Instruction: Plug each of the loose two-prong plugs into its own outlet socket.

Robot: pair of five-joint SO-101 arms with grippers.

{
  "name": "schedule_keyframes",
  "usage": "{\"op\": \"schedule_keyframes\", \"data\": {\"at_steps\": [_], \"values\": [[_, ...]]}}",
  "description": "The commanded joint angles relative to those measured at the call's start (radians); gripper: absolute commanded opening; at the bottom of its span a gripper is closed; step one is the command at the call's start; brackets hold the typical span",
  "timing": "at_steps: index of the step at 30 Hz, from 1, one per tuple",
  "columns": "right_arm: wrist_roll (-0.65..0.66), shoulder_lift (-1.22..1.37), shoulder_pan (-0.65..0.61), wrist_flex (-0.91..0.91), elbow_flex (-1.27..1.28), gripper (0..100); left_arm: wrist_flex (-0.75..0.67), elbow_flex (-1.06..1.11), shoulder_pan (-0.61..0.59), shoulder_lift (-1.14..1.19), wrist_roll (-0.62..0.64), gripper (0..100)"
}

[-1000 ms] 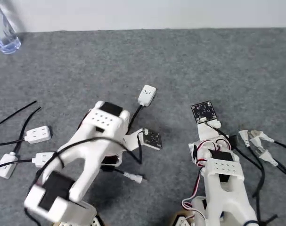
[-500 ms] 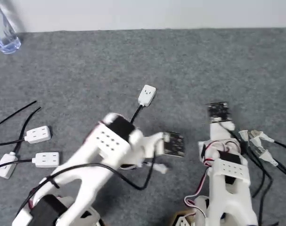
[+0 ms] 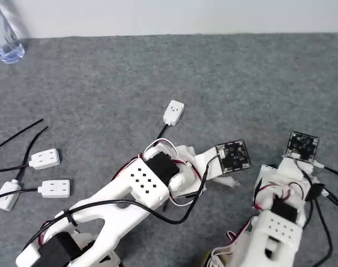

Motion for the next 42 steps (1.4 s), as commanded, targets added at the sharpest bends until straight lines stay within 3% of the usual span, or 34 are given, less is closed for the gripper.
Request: {"op": "schedule_keyframes", "data": {"at_steps": [1,5,13,18,22,25,30,38,42], "values": [[-0.006,-0.093,0.008,-0.013,0.014,44.8,0.0,-0.024,0.008,-0.034,0.064,33],[-0.005,-0.119,0.007,-0.013,0.029,44.8,0.028,-0.025,-0.008,-0.043,0.063,32],[0.052,-0.062,-0.054,-0.024,0.021,44.8,0.003,-0.061,-0.362,-0.043,0.063,32],[0.069,-0.035,-0.074,-0.054,0.021,44.8,-0.153,0.001,-0.466,-0.037,0.071,26],[0.069,-0.004,-0.074,-0.059,0.009,44.8,-0.376,0.114,-0.546,-0.034,0.12,24],[0.069,0.024,-0.074,-0.059,-0.003,44.8,-0.503,0.211,-0.568,-0.032,0.133,24],[0.069,0.073,-0.074,-0.074,-0.021,44.8,-0.589,0.272,-0.572,-0.031,0.135,24],[0.069,0.13,-0.074,-0.085,-0.044,44.8,-0.626,0.153,-0.582,0.29,0.138,24],[0.069,0.134,-0.074,-0.087,-0.044,44.8,-0.551,0.056,-0.559,0.344,0.141,24]]}}
